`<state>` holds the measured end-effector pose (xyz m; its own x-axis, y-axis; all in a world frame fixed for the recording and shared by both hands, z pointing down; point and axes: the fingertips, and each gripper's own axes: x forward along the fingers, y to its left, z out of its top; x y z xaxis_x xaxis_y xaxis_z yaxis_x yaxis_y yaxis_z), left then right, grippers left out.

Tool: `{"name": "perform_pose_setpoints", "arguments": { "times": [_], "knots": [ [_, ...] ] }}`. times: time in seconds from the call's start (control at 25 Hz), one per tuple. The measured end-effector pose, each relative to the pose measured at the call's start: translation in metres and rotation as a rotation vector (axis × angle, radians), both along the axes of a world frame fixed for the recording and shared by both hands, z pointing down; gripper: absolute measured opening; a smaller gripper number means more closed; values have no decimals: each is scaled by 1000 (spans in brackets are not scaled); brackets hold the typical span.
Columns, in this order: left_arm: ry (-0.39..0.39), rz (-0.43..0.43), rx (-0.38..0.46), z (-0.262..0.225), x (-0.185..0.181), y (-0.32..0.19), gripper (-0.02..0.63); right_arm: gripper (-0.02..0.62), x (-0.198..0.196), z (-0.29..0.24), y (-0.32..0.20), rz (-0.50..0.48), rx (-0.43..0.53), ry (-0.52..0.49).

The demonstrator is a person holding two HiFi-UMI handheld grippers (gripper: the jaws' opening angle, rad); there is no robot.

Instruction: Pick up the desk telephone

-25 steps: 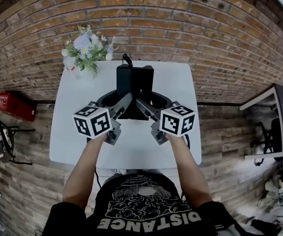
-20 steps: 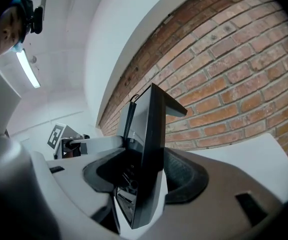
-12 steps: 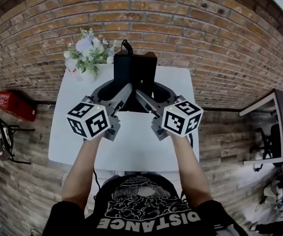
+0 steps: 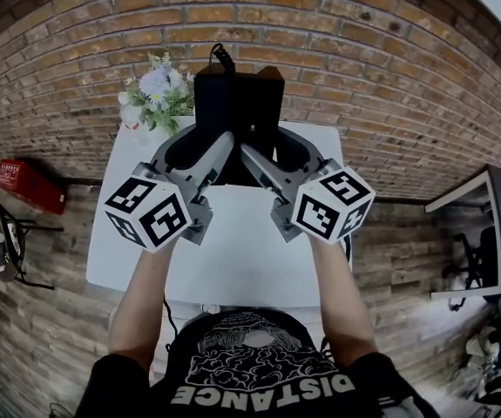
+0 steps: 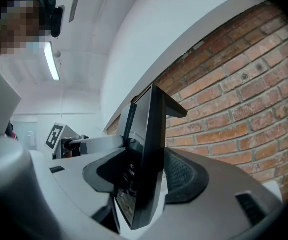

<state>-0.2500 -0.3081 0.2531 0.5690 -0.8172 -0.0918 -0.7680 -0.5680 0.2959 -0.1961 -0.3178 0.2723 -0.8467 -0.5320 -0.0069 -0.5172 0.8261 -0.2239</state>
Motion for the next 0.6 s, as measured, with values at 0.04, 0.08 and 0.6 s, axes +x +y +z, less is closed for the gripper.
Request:
{"name": "perform_pose_setpoints", "arguments": {
  "times": [0.04, 0.08, 0.6],
  "knots": [
    [0, -2, 10, -4, 0, 0, 169, 235, 0, -4, 0, -1, 10, -3],
    [-3, -5, 20, -8, 1, 1, 169, 235, 1, -8, 0, -2, 18, -6],
    [1, -10, 18, -9, 1, 0, 169, 235, 1, -9, 0, -3, 21, -5]
  ]
}}
